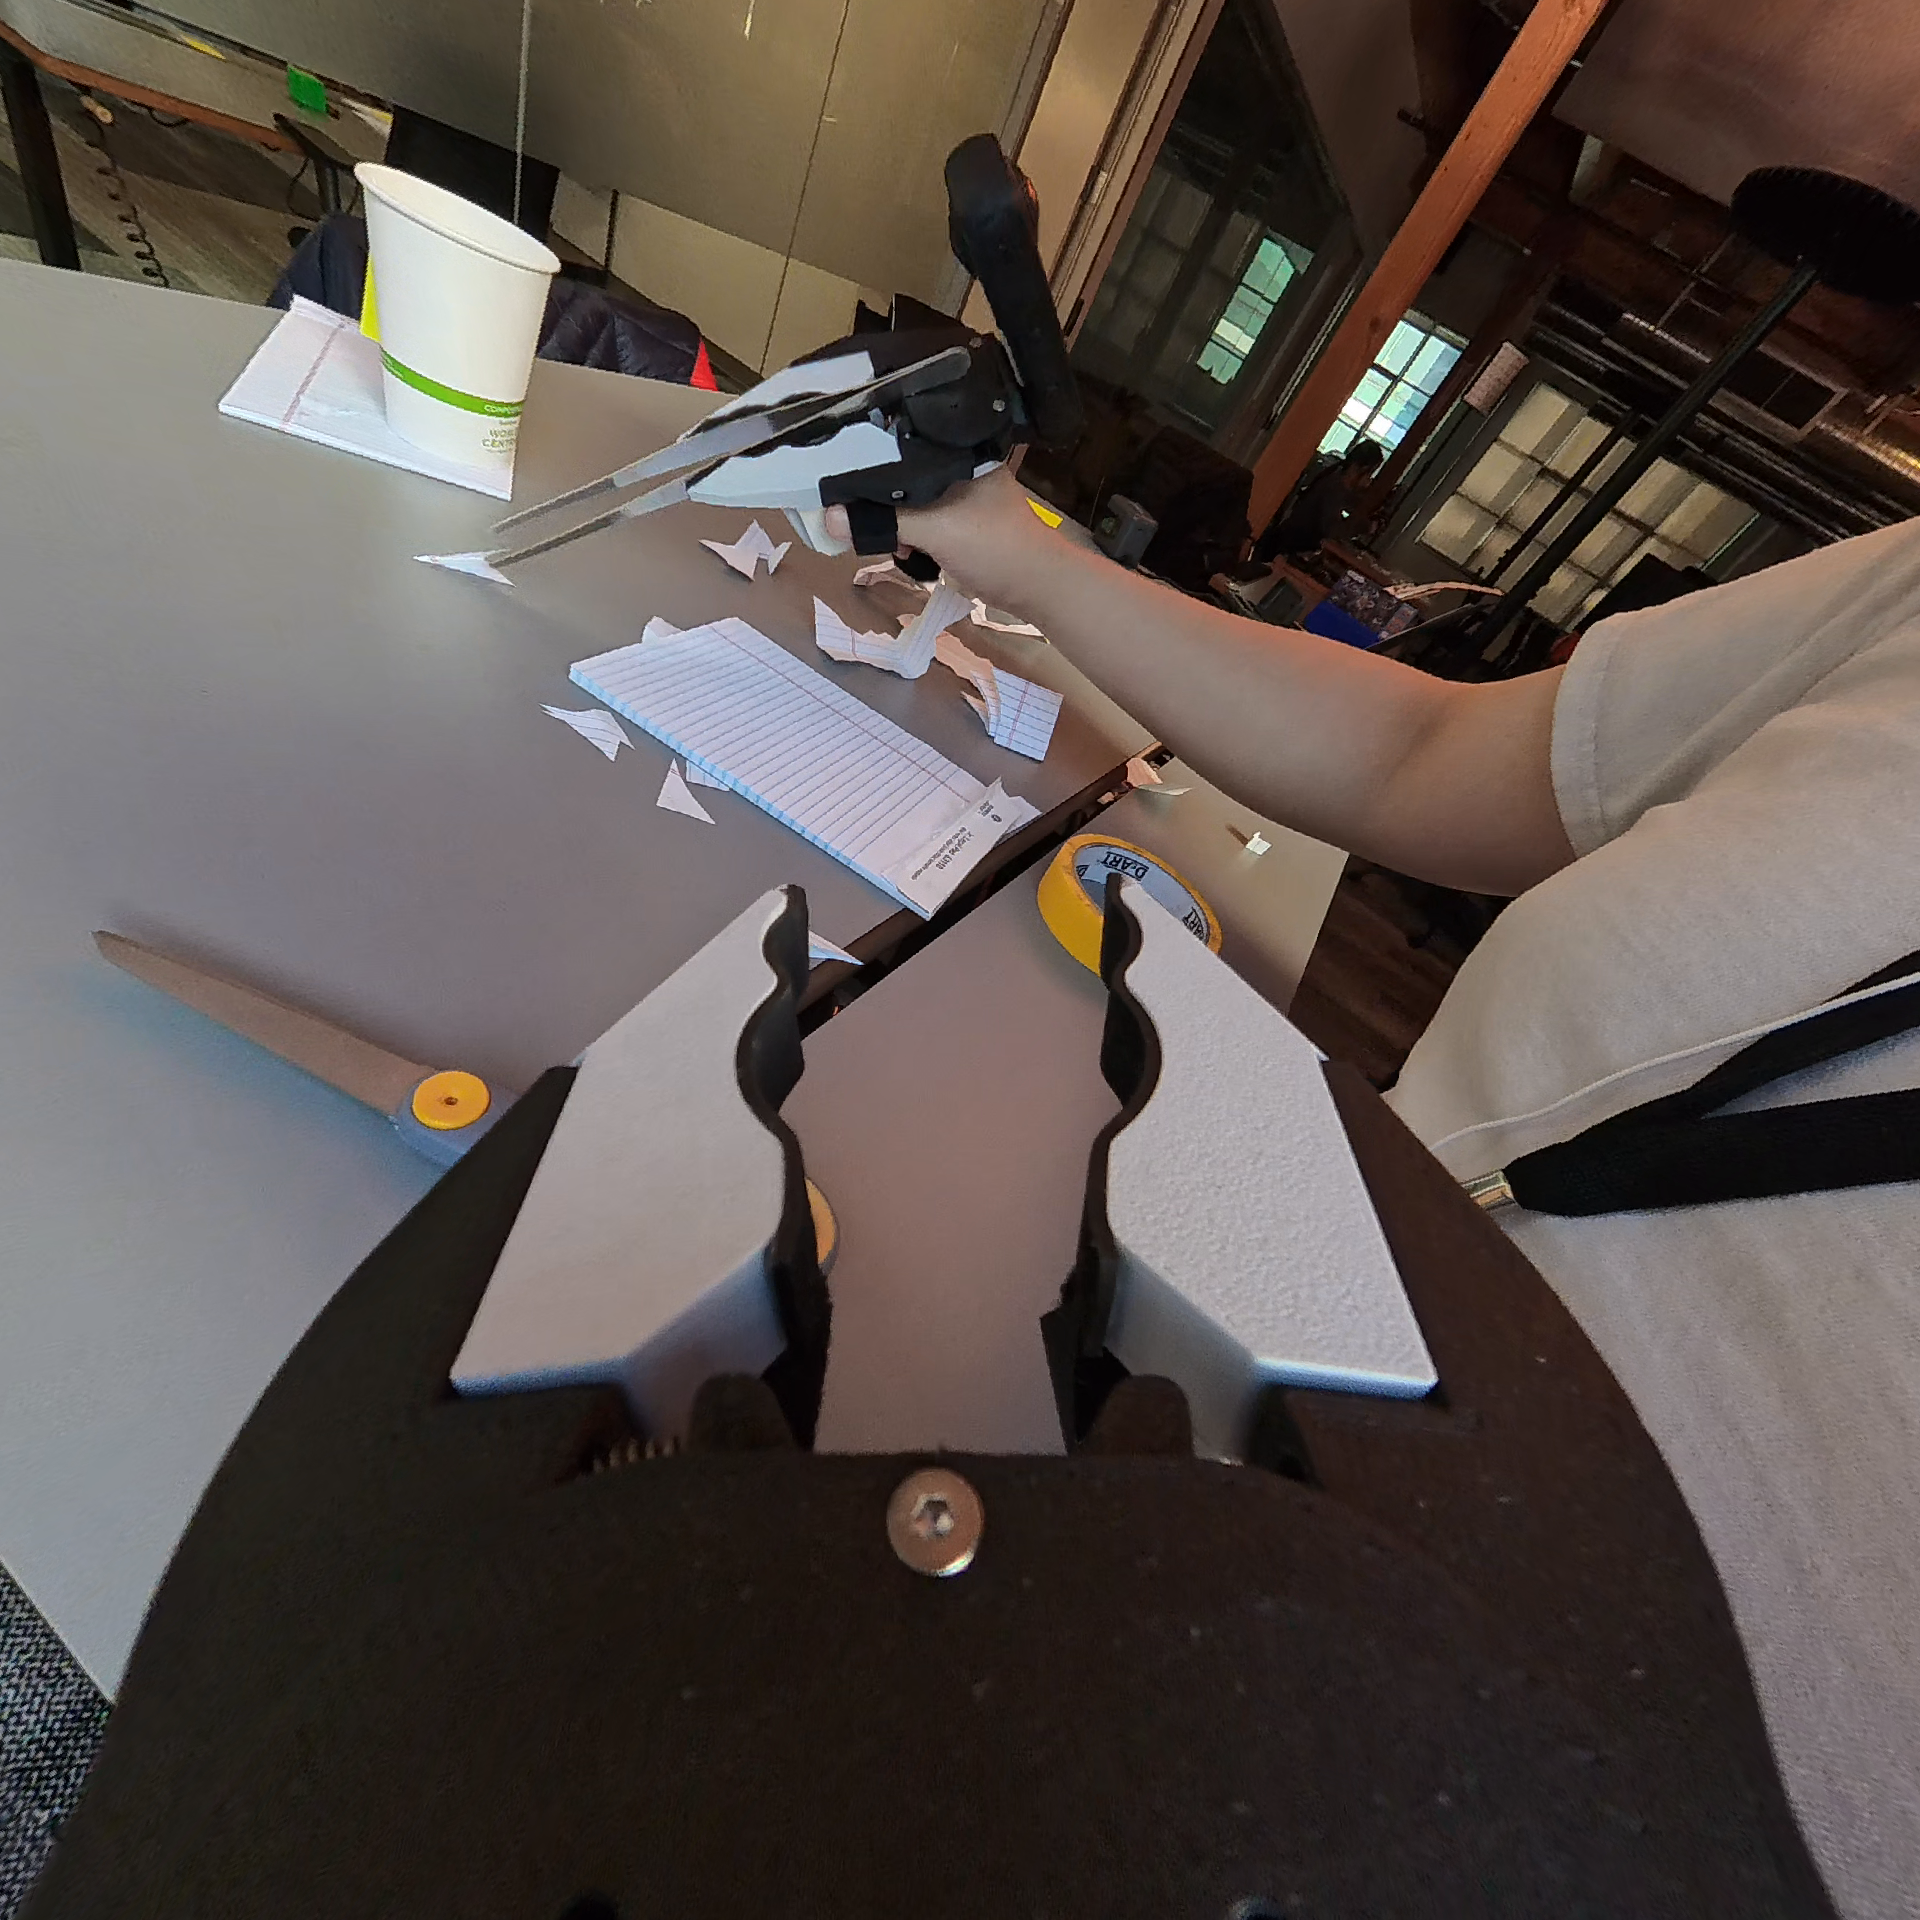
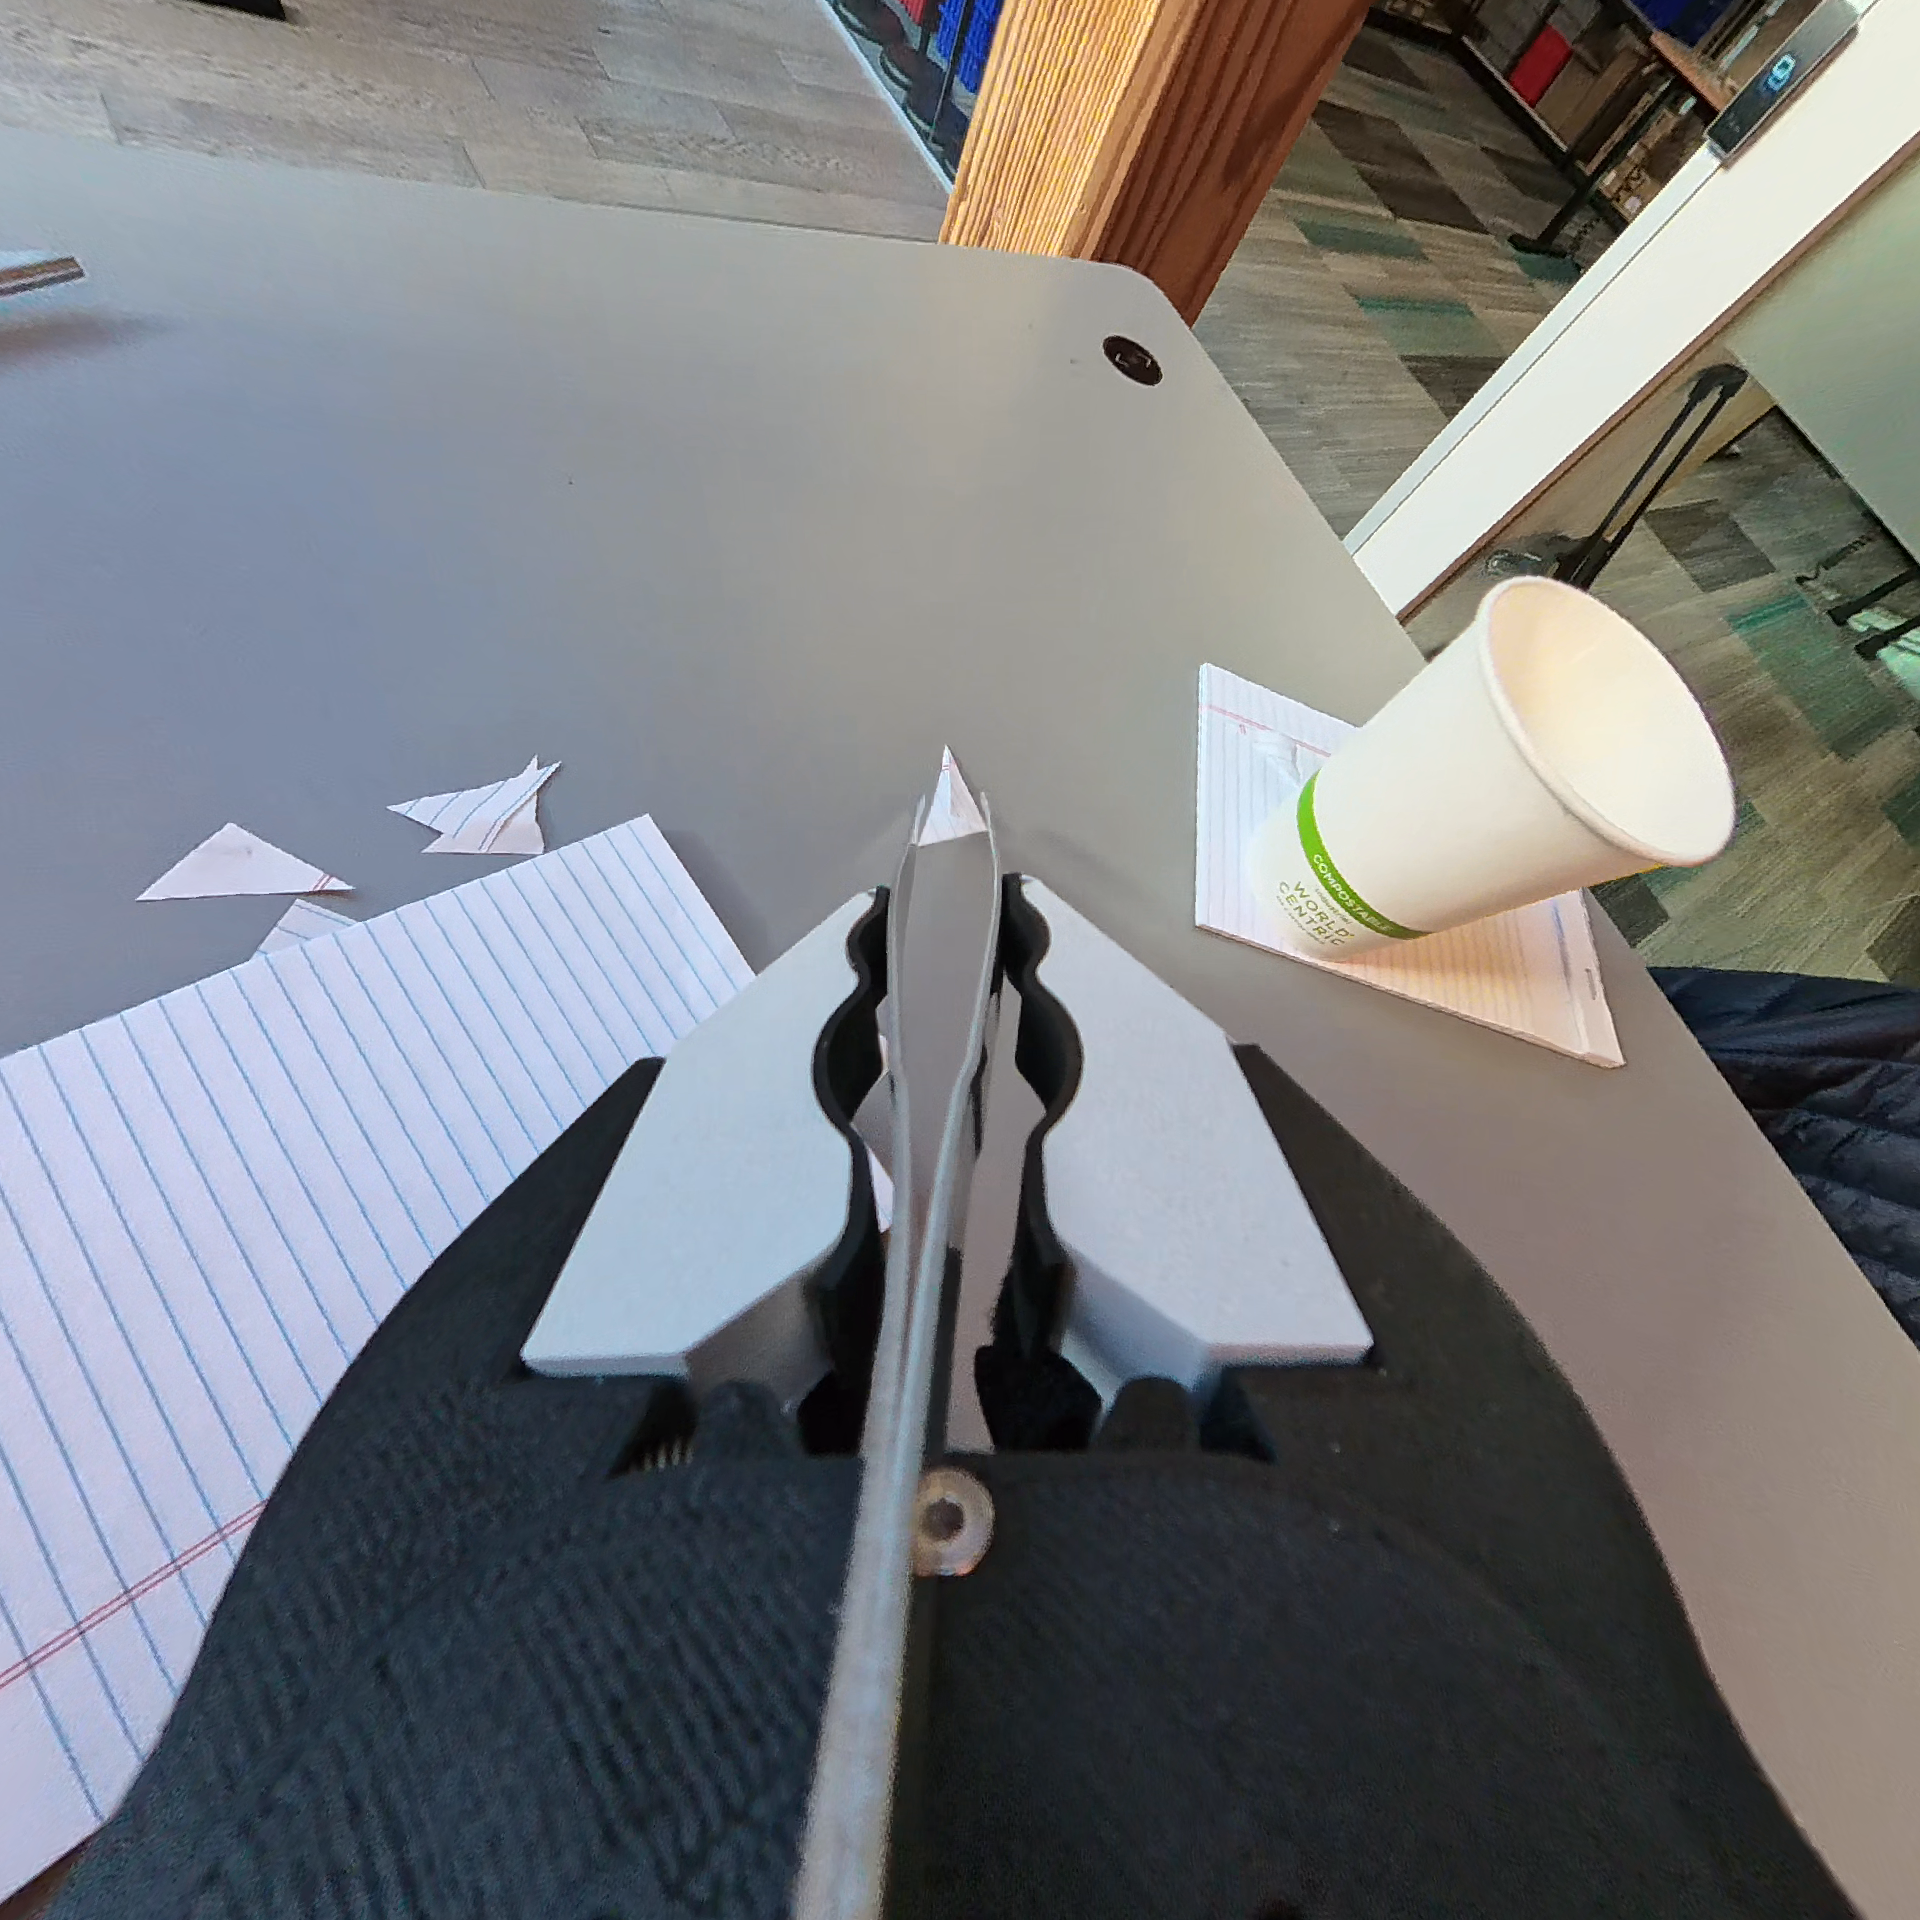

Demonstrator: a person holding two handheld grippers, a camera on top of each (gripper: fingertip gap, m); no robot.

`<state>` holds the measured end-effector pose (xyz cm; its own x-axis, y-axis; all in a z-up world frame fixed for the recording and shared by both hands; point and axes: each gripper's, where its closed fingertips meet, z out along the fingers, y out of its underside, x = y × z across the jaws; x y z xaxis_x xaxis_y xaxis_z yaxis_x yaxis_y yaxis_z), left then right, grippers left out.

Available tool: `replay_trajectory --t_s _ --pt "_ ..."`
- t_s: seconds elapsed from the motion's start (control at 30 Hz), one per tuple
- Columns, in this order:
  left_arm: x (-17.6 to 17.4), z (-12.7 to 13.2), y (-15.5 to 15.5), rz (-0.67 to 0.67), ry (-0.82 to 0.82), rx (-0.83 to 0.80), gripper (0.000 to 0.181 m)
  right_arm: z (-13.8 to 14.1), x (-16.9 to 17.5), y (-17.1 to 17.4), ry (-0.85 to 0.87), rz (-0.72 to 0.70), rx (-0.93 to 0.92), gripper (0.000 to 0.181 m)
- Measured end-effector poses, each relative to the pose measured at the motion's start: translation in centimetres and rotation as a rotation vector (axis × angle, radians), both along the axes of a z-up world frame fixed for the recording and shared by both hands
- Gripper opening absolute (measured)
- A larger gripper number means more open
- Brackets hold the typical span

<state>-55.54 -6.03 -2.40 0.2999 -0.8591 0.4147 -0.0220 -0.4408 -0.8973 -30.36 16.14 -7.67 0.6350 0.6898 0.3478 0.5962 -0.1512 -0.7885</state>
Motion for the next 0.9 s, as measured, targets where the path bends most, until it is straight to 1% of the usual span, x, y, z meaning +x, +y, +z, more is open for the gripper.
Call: replay_trajectory --t_s 0.13,0.27,0.4,0.57,0.67,0.73,0.8,0.87,0.9 --pt "-0.1 -0.1 0.1 0.004 -0.005 -0.006 0.055 -0.2 0.0 0.0 -0.041 0.001 0.008 0.02" --pt "-0.1 -0.2 0.2 0.007 -0.006 -0.008 0.055 -0.4 0.1 0.5 -0.034 -0.007 0.024 0.019" --pt "0.0 -0.3 0.2 0.004 -0.001 -0.013 0.055 -0.3 -0.1 1.0 -0.038 -0.007 0.037 0.013" --pt "-0.1 -0.2 0.2 0.008 0.001 -0.011 0.055 3.9 -0.4 1.3 0.027 -0.033 0.118 0.011" --pt "-0.2 -0.2 0.3 0.005 -0.002 -0.028 0.054 7.0 0.6 1.8 0.006 -0.078 0.191 0.011" --pt "-0.2 0.0 0.3 -0.003 0.014 -0.024 0.054 9.9 2.6 2.5 -0.031 -0.13 0.25 0.012" --pt "-0.2 0.3 0.4 -0.001 0.033 0.0 0.054 12.9 5.6 3.5 -0.024 -0.199 0.283 0.011" --pt "-0.3 0.2 0.8 0.018 0.044 0.009 0.054 14.8 8.5 5.1 0.007 -0.253 0.262 0.011" --pt "-0.2 0.2 1.0 0.02 0.034 -0.007 0.054 15.1 9.7 6.0 0.015 -0.275 0.238 0.011"
